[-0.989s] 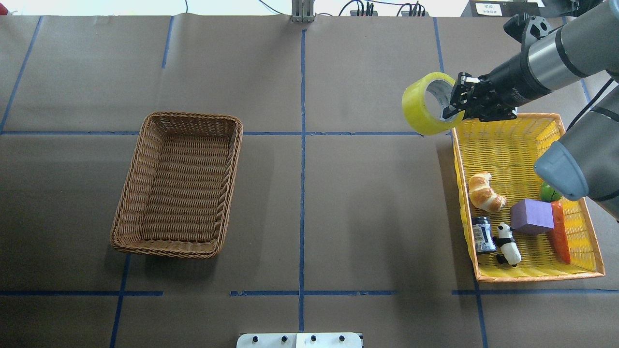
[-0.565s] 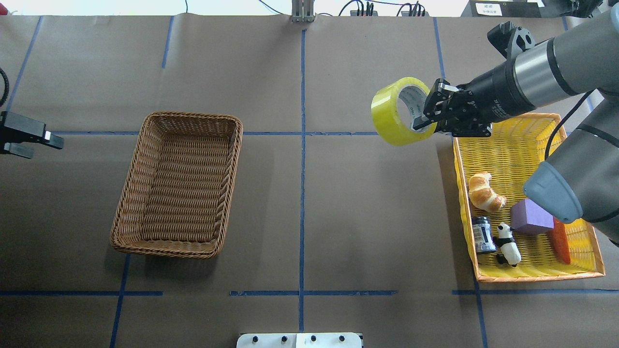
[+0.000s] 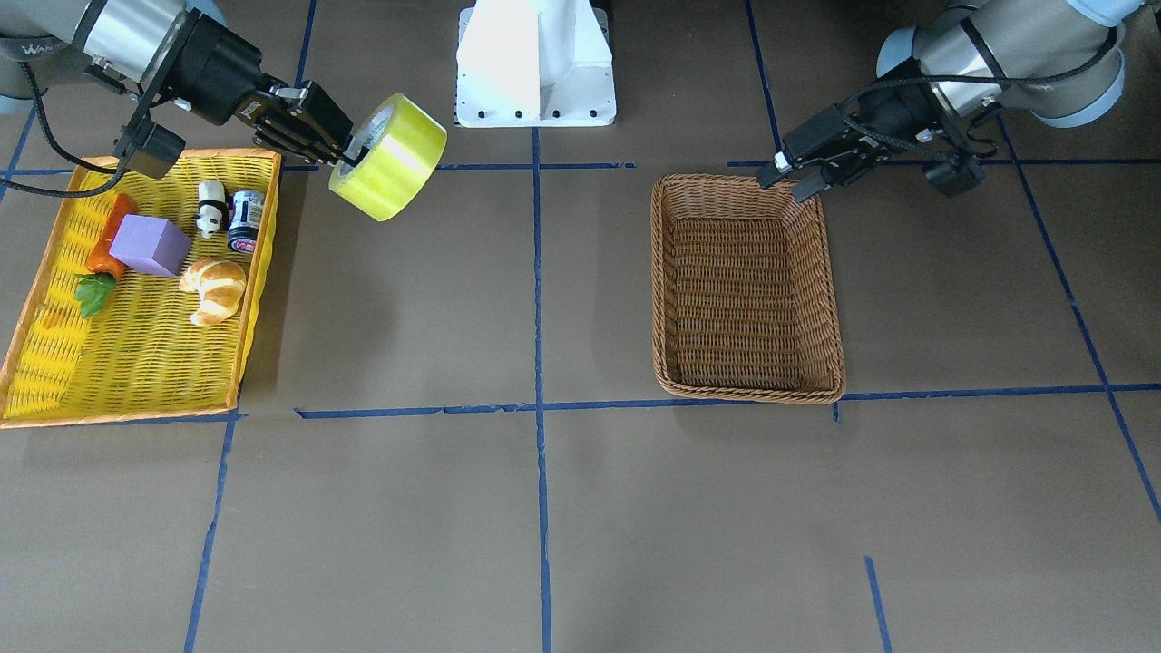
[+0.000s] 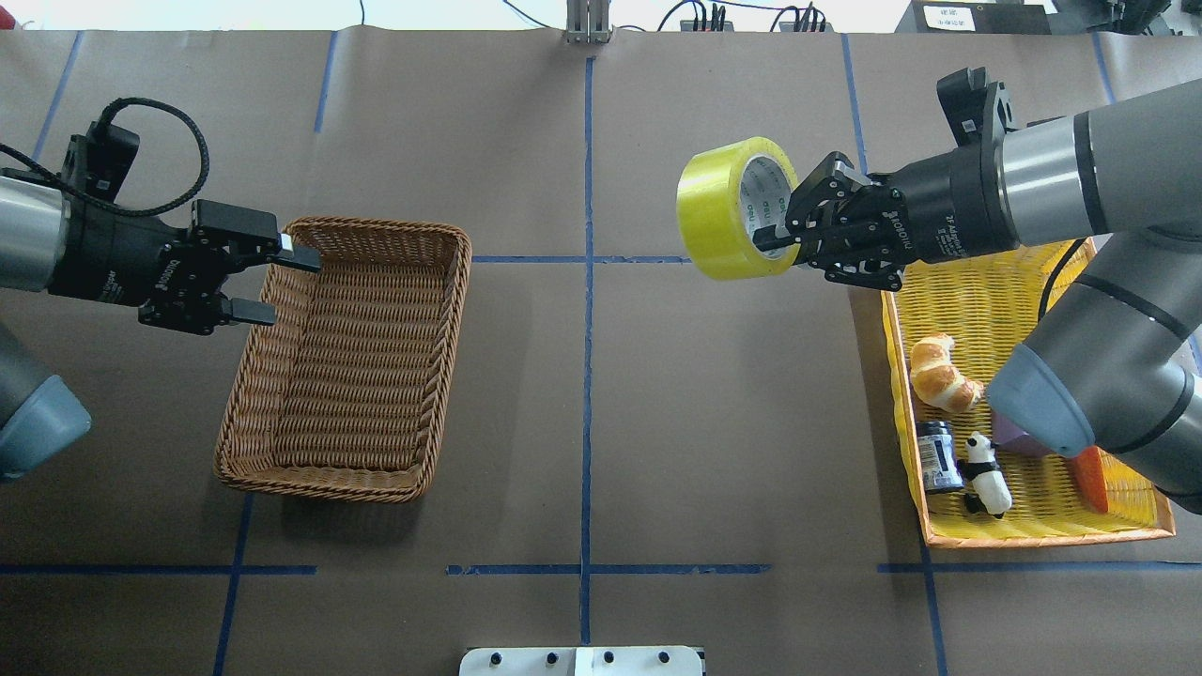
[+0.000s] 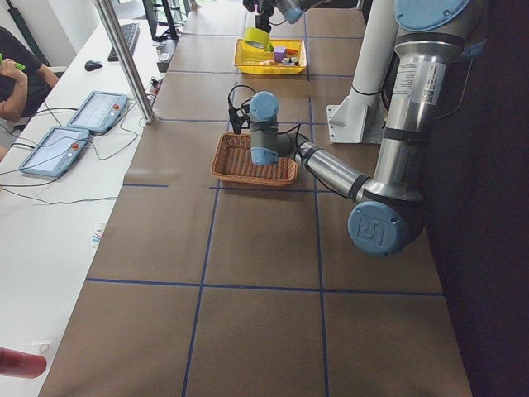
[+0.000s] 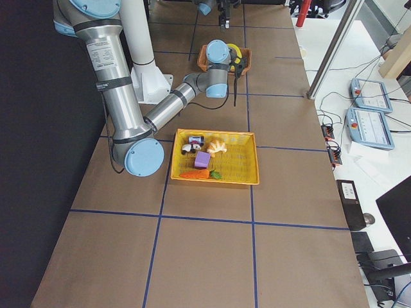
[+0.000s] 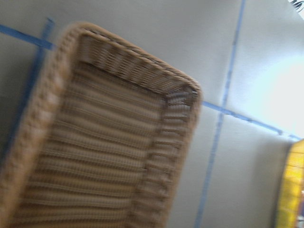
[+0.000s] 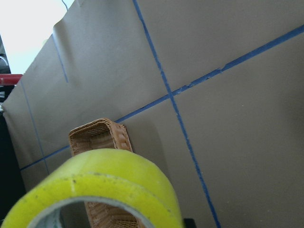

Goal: Move tape to another basket

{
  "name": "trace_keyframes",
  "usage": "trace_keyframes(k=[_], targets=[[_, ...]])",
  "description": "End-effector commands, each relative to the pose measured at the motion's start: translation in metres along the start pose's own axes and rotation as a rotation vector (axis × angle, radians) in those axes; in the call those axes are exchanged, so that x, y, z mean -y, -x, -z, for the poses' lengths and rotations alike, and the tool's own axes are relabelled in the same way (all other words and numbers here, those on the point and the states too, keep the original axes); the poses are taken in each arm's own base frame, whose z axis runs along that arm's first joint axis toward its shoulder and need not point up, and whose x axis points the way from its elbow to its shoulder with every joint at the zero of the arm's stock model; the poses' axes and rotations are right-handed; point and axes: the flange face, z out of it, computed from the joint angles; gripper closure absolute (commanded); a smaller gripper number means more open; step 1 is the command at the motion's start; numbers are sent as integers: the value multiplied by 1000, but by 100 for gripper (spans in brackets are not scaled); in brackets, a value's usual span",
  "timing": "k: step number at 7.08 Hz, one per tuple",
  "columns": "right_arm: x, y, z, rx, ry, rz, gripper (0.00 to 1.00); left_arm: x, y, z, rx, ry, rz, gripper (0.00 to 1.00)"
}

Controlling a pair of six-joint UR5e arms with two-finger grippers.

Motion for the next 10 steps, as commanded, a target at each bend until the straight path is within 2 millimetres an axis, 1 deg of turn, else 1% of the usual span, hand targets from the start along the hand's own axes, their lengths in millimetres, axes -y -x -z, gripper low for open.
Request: trace_keyframes(k=[1,2,3,4,5,6,7,8,9,10], targets=[[-26,-14,-20,196,61,-5,100,-25,-31,-7,-220,32,93,0],[-39,-27,-33,264,116,4,100,-44,-28,-11,-337,79,118,0],[-56,-39,-44,297,182,23,100,-54,-30,-5,-409,133,164,0],[-74,-44,-52,326,231,32,100,-67,-37,-3,-441,176,153,0],[-93,-50,-58,368,286,45,100,-79,-40,-7,-469,215,138,0],[-120,-56,-68,423,337,40,100,-88,-46,-12,-496,240,130,0],[-154,-67,-85,477,369,-1,100,-102,-47,-23,-566,251,151,0],[-164,-69,-91,497,368,-22,100,-118,-44,-35,-619,264,191,0],[-165,-69,-92,497,368,-22,100,-129,-45,-42,-645,285,218,0],[-164,-71,-93,492,367,-24,100,-135,-48,-47,-650,307,240,0]])
